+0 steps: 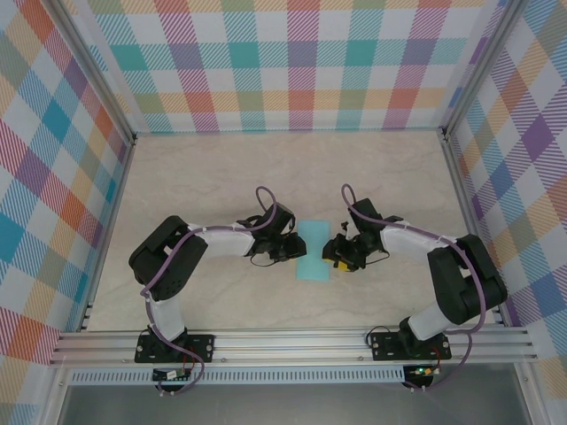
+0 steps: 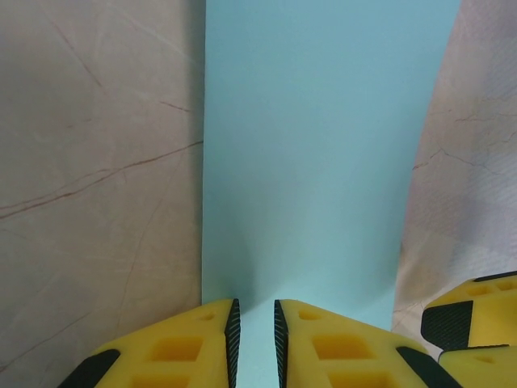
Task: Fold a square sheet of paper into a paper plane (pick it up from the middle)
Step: Third fold the triangle at the center of the table.
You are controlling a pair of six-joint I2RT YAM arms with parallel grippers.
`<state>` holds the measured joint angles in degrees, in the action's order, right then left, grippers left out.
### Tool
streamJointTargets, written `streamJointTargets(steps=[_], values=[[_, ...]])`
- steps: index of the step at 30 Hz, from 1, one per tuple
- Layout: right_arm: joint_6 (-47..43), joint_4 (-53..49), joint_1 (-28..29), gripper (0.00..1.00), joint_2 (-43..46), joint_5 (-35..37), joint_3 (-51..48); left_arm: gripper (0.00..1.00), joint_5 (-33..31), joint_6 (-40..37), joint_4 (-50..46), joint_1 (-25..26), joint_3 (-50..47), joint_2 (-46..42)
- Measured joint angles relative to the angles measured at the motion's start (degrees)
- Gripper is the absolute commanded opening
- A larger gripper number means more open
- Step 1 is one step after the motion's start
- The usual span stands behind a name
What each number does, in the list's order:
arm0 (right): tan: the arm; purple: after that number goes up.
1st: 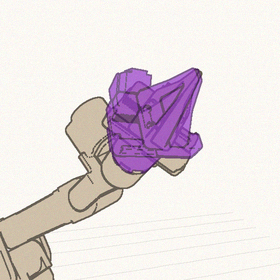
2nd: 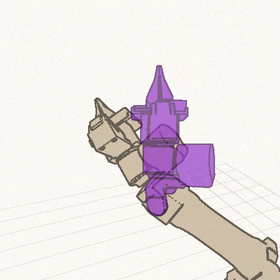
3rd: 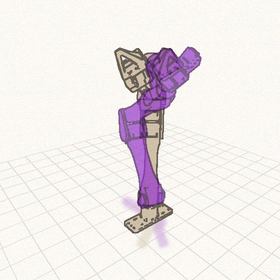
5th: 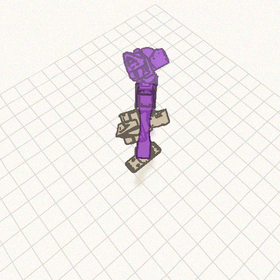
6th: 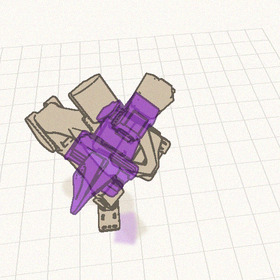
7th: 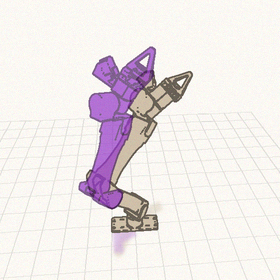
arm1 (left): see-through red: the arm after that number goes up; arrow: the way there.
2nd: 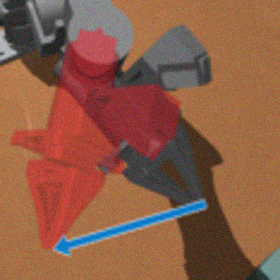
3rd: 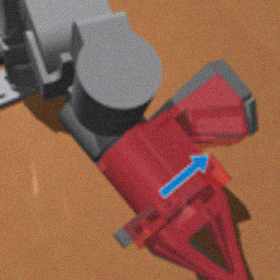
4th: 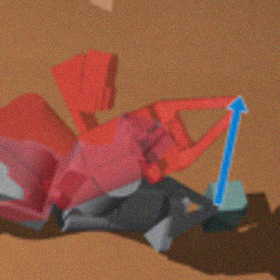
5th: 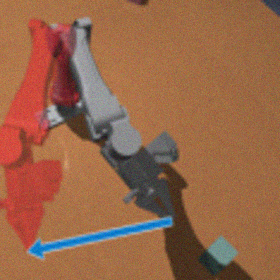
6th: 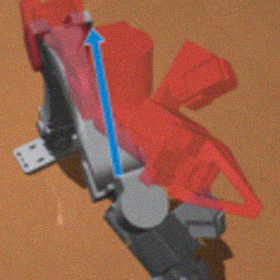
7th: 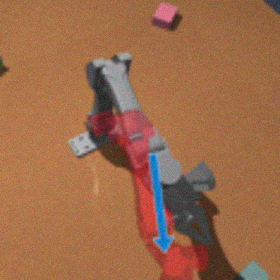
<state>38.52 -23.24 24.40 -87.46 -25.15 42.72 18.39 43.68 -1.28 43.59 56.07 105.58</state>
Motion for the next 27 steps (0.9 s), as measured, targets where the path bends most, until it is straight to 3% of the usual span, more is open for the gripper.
streamJointTargets(steps=[14, 21, 27], values=[[0.7, 5.2, 0.0, 0.46, -3.1, -2.7, -1.6, 0.21, 0.0, 0.0, 0.0, 0.0, 0.0, 0.0], [2.1, 8.2, -1.2, 0.36, -3.3, -5.4, -3.6, 0.21, 0.0, 0.0, 0.0, 0.0, 0.0, 0.0], [2.8, 11.3, -0.7, 0.36, -3.3, -7.3, -4.1, 0.21, 0.0, 0.0, 0.0, 0.0, 0.0, 0.0]])
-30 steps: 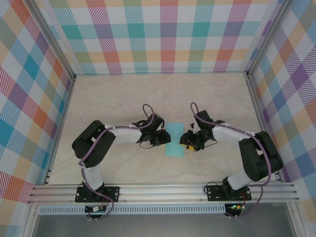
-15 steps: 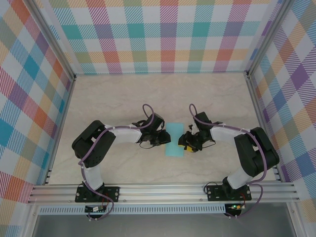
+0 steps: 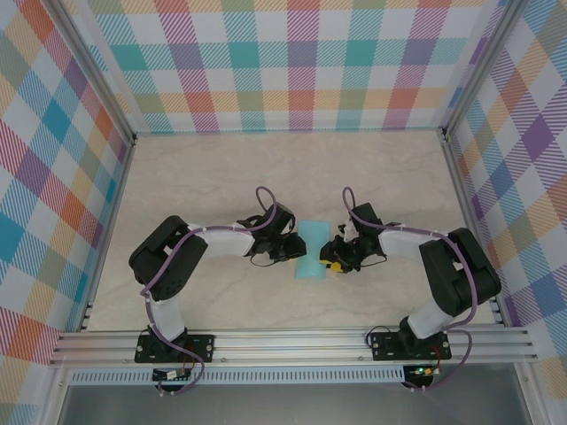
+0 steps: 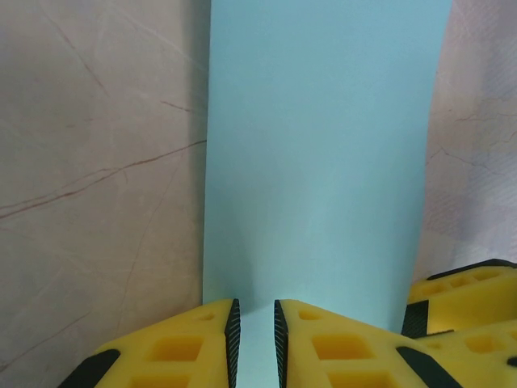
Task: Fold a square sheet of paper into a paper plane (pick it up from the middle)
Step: Third fold the triangle at the center of the table.
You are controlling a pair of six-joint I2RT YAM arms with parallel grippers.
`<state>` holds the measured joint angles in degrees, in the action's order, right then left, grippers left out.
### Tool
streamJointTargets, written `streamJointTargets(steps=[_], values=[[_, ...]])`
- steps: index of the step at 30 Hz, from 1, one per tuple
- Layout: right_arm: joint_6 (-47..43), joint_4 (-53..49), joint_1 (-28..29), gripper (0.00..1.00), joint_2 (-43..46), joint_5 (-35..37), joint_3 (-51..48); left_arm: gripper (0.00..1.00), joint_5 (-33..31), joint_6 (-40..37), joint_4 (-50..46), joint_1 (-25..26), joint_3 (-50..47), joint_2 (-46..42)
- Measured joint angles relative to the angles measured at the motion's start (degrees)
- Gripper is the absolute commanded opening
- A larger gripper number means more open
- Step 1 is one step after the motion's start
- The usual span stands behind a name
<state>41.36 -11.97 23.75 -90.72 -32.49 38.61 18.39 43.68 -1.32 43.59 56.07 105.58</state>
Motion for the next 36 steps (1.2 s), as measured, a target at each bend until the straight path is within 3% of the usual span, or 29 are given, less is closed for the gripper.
streamJointTargets(steps=[8, 23, 36], values=[[0.0, 0.6, 0.2, 0.44, 0.0, -0.3, 0.2, 0.21, 0.0, 0.0, -0.1, 0.0, 0.0, 0.0], [-1.7, 0.6, -2.0, 0.48, -4.4, -0.3, 6.1, 0.21, 0.0, -0.5, -0.3, 0.0, 0.0, 0.0], [-4.8, 0.3, -2.7, 0.25, -5.7, -1.6, 6.8, 0.25, -1.4, -1.5, -1.0, 0.0, -1.2, -1.9]])
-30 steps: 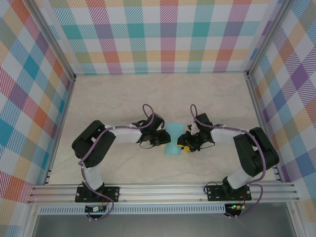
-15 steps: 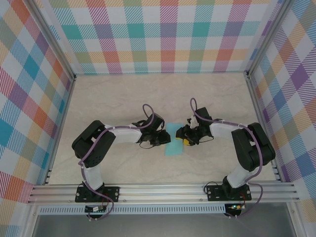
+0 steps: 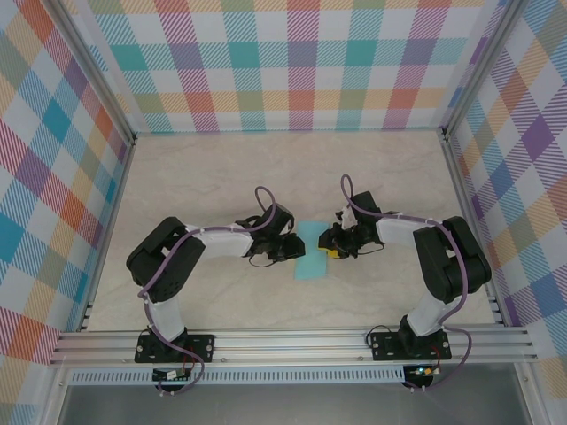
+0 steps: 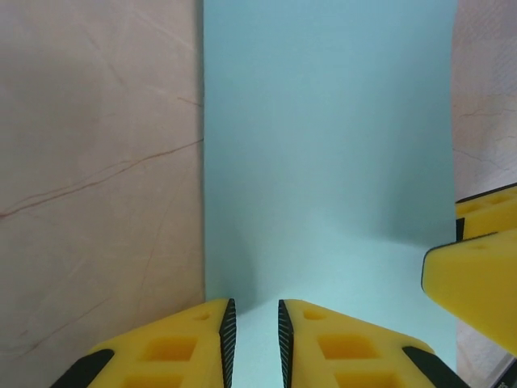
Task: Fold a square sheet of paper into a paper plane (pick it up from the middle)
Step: Third fold the triangle at the center of the table.
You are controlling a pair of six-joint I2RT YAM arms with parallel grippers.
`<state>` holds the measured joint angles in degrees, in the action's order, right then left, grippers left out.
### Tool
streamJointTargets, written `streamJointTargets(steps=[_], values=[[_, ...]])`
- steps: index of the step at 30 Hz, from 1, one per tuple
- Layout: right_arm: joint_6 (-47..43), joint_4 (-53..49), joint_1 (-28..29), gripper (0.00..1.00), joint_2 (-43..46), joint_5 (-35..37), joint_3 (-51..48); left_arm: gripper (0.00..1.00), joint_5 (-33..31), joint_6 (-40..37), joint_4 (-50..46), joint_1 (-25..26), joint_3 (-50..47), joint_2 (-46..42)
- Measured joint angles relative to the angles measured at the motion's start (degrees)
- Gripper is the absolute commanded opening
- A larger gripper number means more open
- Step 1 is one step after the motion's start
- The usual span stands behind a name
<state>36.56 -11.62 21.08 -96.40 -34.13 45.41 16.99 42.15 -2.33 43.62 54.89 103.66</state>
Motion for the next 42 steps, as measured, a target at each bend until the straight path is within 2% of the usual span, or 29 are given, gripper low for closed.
streamJointTargets(steps=[6, 13, 21, 25, 31, 42], values=[[-0.2, 0.2, 0.0, 0.17, -0.1, 0.0, 0.0, 0.33, -2.3, -2.5, -3.0, 0.0, -0.8, -5.0], [0.2, 1.9, 0.0, 0.13, -0.3, -0.7, -0.1, 0.42, -6.0, -4.1, -3.8, 0.9, -3.5, -11.3], [0.3, 1.7, 0.0, 0.09, -0.3, -1.4, -0.1, 0.58, -14.7, -6.8, -6.0, 8.2, -7.5, -19.5], [0.5, 0.8, 0.0, 0.08, -0.3, -1.8, 0.0, 0.61, -19.8, -9.7, -8.1, 12.5, -8.3, -21.6], [1.1, 0.0, 0.0, 0.09, -0.3, -2.8, 0.9, 0.64, -26.2, -16.0, -13.6, 20.7, -6.1, -19.1], [1.6, -1.4, 0.0, 0.1, -1.1, -3.0, 1.4, 0.66, -34.8, -27.4, -20.4, 29.5, 9.8, -1.8]])
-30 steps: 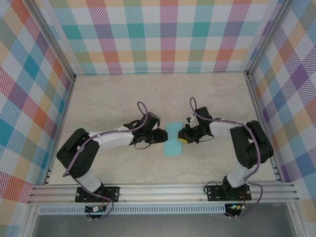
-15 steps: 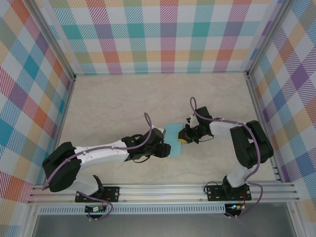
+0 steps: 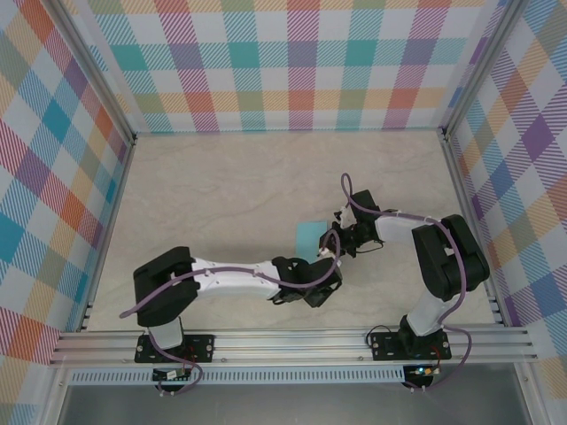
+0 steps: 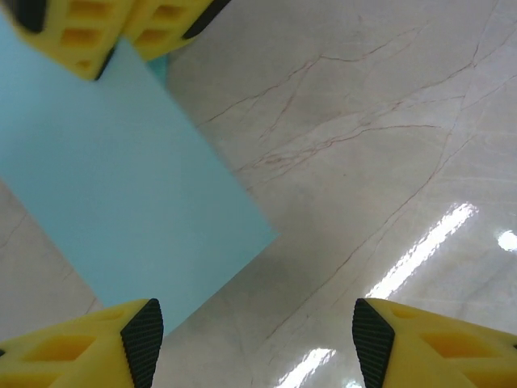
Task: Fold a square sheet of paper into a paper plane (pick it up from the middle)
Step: Third fold the triangle at the center of the table.
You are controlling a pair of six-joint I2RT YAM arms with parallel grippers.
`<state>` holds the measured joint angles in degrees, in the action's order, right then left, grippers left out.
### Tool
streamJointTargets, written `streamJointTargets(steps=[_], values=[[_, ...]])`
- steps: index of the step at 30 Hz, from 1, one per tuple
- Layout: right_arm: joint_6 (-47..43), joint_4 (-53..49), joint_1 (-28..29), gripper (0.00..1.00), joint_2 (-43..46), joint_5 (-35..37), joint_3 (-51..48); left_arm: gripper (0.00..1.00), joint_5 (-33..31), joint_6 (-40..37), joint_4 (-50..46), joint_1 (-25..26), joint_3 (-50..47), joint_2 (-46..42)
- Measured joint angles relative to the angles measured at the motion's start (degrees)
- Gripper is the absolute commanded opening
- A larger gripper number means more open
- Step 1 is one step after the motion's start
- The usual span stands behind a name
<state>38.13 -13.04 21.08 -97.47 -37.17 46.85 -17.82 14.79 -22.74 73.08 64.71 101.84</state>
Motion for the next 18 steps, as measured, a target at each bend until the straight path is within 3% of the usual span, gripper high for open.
streamJointTargets(steps=[9, 12, 14, 18], values=[[0.0, -1.2, 0.0, 0.11, -0.3, 0.0, 0.2, 0.63, -9.5, -1.6, -3.6, 2.1, 3.5, 4.6], [0.0, -1.6, 0.0, 0.11, -0.3, 0.0, 0.2, 0.51, -11.1, -1.9, -3.7, 2.1, 3.5, 4.6], [0.0, -1.6, 0.0, 0.12, -0.3, 0.1, 0.2, 0.36, -11.7, -2.2, -3.6, 2.1, 3.2, 4.5], [-0.1, -1.8, 0.0, 0.12, -0.3, 0.2, 0.2, 0.2, -11.8, -2.3, -3.0, 1.9, 2.3, 3.9]])
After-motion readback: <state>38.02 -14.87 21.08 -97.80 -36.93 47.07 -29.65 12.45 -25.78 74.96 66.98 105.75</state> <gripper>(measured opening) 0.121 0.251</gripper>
